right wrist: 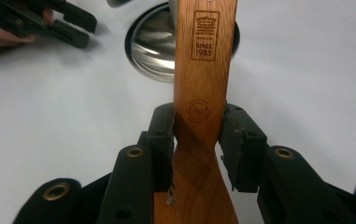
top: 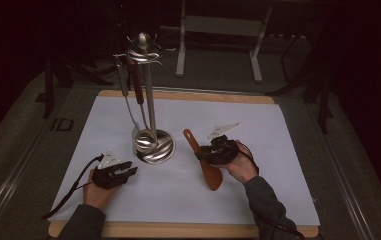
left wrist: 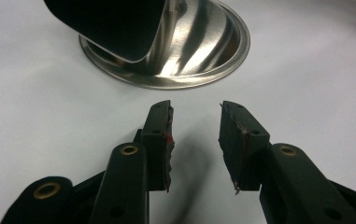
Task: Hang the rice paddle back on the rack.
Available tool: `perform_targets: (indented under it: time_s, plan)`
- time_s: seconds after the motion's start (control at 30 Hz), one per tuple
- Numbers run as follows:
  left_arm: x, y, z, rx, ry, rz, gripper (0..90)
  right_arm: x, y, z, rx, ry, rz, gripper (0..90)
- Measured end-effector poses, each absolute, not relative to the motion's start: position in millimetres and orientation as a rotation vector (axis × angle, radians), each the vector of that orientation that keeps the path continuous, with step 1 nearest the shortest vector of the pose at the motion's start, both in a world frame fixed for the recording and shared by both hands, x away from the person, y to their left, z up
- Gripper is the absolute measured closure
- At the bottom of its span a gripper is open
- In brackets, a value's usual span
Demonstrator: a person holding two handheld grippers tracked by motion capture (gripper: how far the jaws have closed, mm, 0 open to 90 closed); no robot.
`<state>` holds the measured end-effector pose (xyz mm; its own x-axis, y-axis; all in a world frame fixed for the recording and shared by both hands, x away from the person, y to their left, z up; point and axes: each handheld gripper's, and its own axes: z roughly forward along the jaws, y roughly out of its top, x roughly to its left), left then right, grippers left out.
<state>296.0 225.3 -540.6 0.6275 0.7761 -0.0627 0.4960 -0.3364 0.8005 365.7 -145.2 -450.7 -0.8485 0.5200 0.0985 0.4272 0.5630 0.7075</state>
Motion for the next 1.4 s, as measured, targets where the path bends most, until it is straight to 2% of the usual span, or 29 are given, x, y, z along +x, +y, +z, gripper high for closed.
perform_targets:
  time_s: [1.4]
  plan:
    - [296.0, 225.3, -540.7, 2.006, 0.996, 0.42, 64.6, 364.4, -136.6, -424.0, 0.753, 2.529, 1.381, 66.7]
